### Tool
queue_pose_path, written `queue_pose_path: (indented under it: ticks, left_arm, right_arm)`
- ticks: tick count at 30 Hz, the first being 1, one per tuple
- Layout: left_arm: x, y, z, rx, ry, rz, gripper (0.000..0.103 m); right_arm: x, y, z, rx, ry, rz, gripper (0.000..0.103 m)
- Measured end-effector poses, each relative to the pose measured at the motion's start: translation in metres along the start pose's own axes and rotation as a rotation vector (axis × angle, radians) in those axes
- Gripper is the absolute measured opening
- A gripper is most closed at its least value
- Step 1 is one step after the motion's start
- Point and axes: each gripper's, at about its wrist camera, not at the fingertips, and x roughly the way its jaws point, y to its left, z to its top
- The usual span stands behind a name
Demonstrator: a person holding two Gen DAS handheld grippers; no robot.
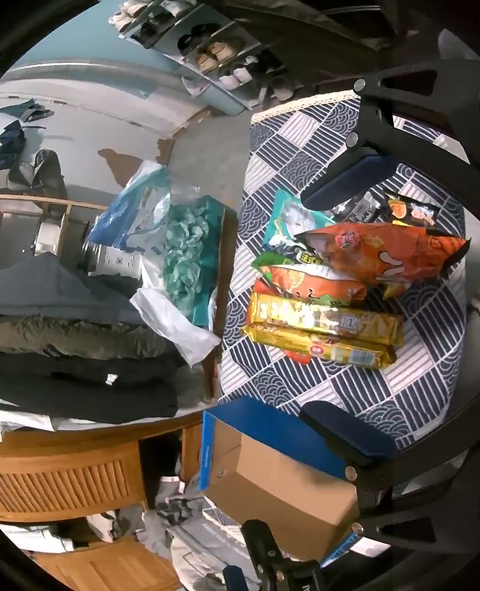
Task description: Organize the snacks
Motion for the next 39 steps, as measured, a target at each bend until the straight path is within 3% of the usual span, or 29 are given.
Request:
queue_pose_path:
  ticks: [20,39]
  left_arm:
    - [-0.001,-0.002,0.001,0.007,-0.006,-0.012,0.095]
    - [-0.002,0.0,-0.002,0.006,-0.005,-0.012,0.095]
  right_arm:
    - [0.002,-0.013,-0.002,0.067,0.017,0.027,0.101]
    - [0.003,-0.012,-0.001,0.049,0.028,0.018,0.101]
